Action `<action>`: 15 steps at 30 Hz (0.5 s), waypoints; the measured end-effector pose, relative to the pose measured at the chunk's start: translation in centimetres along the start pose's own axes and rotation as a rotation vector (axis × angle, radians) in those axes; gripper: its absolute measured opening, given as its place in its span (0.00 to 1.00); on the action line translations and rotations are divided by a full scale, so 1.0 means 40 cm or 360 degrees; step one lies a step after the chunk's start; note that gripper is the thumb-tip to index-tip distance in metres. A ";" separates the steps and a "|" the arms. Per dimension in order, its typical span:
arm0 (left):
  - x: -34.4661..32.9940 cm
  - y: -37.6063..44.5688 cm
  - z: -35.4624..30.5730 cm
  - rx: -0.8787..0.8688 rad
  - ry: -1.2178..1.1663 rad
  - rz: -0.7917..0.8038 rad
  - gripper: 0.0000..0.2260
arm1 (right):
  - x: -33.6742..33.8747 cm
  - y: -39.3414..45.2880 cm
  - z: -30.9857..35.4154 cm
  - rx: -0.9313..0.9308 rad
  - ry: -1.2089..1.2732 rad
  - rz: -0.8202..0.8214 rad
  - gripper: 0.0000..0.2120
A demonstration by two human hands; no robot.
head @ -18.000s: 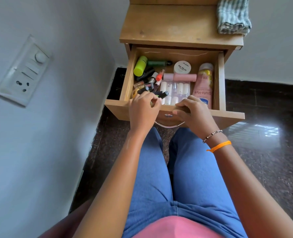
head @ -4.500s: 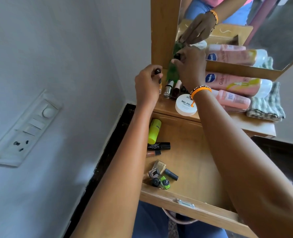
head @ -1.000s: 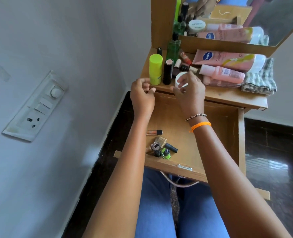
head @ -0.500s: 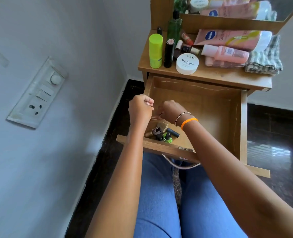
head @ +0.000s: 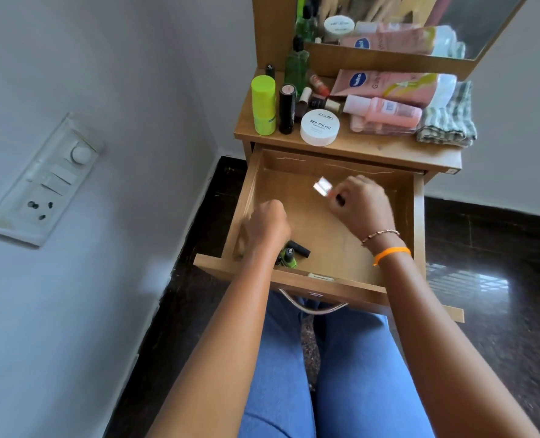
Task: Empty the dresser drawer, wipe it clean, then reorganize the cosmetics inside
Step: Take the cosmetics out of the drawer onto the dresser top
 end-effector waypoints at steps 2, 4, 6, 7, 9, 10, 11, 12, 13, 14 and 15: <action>-0.021 -0.006 -0.011 0.0007 0.0142 0.0055 0.06 | 0.081 0.001 -0.006 -0.0040 0.0093 -0.0359 0.04; -0.032 -0.010 -0.019 0.0009 0.0204 0.0056 0.06 | 0.131 0.022 -0.012 -0.0090 0.0109 -0.0465 0.07; -0.035 -0.009 -0.020 0.0033 0.0238 0.0083 0.08 | 0.148 0.060 -0.016 -0.0077 0.0006 -0.0414 0.09; -0.037 -0.009 -0.021 0.0045 0.0264 0.0121 0.09 | 0.149 0.080 -0.019 -0.0054 -0.0034 -0.0378 0.10; -0.040 -0.005 -0.022 0.0066 0.0304 0.0196 0.11 | 0.142 0.113 -0.027 -0.0059 -0.0058 -0.0310 0.13; -0.040 -0.003 -0.022 0.0069 0.0311 0.0213 0.11 | 0.139 0.122 -0.030 -0.0082 -0.0047 -0.0296 0.15; -0.039 -0.003 -0.022 0.0069 0.0305 0.0216 0.12 | 0.137 0.126 -0.031 -0.0092 -0.0017 -0.0318 0.16; -0.040 0.000 -0.021 0.0064 0.0283 0.0213 0.12 | 0.138 0.122 -0.028 -0.0082 0.0019 -0.0378 0.16; -0.038 0.000 -0.020 0.0063 0.0239 0.0209 0.12 | 0.140 0.111 -0.021 -0.0071 0.0047 -0.0458 0.15; -0.037 0.002 -0.017 0.0067 0.0178 0.0199 0.12 | 0.142 0.094 -0.012 -0.0065 0.0051 -0.0535 0.14; -0.032 0.002 -0.015 0.0082 0.0097 0.0192 0.13 | 0.136 0.071 -0.002 -0.0061 0.0037 -0.0576 0.12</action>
Point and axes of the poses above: each hand's wrist, its own y-axis towards the middle knuckle, its own x-axis out of the back of the hand, z = x × y, the point moved 5 cm from there along y, towards the middle knuckle, and after that the axes turned 12 degrees about x, right-handed, at the moved point
